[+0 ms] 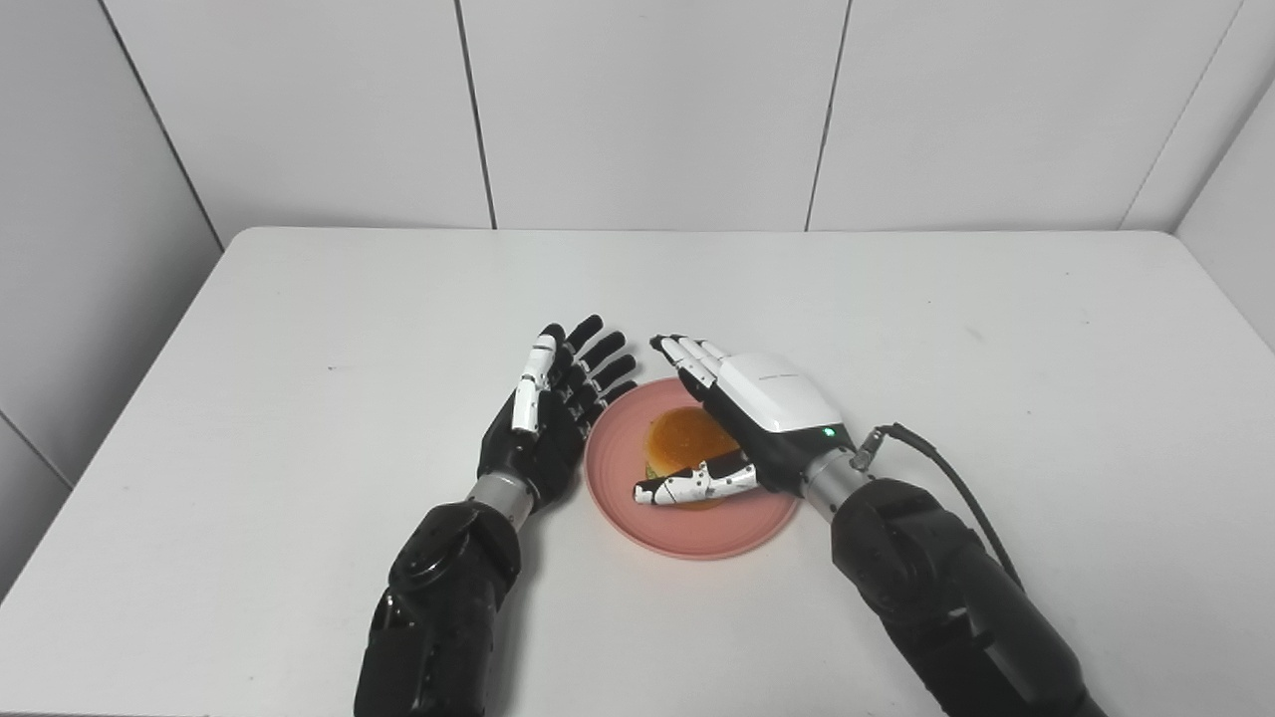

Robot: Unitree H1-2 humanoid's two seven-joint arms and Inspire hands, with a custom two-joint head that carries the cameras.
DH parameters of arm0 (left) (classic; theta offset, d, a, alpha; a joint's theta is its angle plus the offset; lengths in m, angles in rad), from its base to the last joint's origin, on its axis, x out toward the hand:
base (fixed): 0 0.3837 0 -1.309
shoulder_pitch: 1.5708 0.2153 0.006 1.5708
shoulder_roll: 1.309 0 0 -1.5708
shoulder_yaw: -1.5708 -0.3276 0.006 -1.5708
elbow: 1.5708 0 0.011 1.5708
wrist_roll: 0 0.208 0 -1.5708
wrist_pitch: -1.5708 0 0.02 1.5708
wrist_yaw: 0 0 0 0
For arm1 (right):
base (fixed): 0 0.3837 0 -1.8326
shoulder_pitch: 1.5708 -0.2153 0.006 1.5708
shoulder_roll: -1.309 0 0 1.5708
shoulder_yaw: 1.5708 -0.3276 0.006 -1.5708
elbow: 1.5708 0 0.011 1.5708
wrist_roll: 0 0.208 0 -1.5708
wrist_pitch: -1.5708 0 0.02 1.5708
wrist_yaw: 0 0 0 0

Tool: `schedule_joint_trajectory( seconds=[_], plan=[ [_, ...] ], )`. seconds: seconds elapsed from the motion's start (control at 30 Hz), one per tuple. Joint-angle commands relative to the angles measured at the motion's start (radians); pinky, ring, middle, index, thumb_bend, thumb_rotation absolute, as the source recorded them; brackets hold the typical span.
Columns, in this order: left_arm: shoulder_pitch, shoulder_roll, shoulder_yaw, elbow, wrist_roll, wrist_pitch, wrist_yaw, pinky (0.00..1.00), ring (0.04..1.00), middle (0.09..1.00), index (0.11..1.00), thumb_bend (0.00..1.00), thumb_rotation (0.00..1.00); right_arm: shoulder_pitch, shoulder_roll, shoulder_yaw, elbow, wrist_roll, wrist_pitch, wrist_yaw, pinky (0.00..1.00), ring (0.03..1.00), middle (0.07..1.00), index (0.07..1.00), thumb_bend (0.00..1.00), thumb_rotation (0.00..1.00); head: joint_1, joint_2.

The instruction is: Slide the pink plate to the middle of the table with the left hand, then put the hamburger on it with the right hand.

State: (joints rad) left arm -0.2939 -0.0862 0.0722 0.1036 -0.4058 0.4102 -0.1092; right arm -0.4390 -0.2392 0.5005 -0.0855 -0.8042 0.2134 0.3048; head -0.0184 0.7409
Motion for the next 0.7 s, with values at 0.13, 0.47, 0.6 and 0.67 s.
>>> schedule_joint_trajectory(
  seconds=[0.13, 0.47, 0.6, 0.67],
  plan=[
    [-0.020, 0.004, -0.006, -0.005, 0.014, 0.011, 0.006, 0.84, 0.862, 0.884, 0.904, 0.34, 1.00, -0.050, -0.019, -0.052, -0.118, 0.034, -0.014, 0.056, 0.96, 1.000, 1.000, 1.000, 1.00, 0.75, -0.001, -0.004],
    [-0.018, 0.006, 0.008, -0.004, -0.006, 0.013, -0.003, 0.87, 0.881, 0.889, 0.895, 0.36, 1.00, -0.004, 0.007, -0.265, -0.195, 0.242, -0.047, -0.015, 0.90, 0.983, 1.000, 1.000, 1.00, 0.83, -0.006, -0.011],
    [-0.009, 0.011, 0.007, -0.014, 0.009, -0.003, 0.000, 0.85, 0.862, 0.877, 0.886, 0.36, 1.00, 0.042, 0.056, -0.396, -0.159, 0.387, -0.055, -0.104, 0.90, 0.985, 1.000, 1.000, 0.93, 0.99, -0.007, -0.014],
    [-0.001, 0.013, 0.002, -0.026, 0.025, -0.020, 0.003, 0.86, 0.872, 0.887, 0.889, 0.36, 1.00, 0.065, 0.091, -0.463, -0.130, 0.504, -0.067, -0.129, 0.92, 0.994, 1.000, 1.000, 0.90, 1.00, -0.005, -0.014]
  ],
)
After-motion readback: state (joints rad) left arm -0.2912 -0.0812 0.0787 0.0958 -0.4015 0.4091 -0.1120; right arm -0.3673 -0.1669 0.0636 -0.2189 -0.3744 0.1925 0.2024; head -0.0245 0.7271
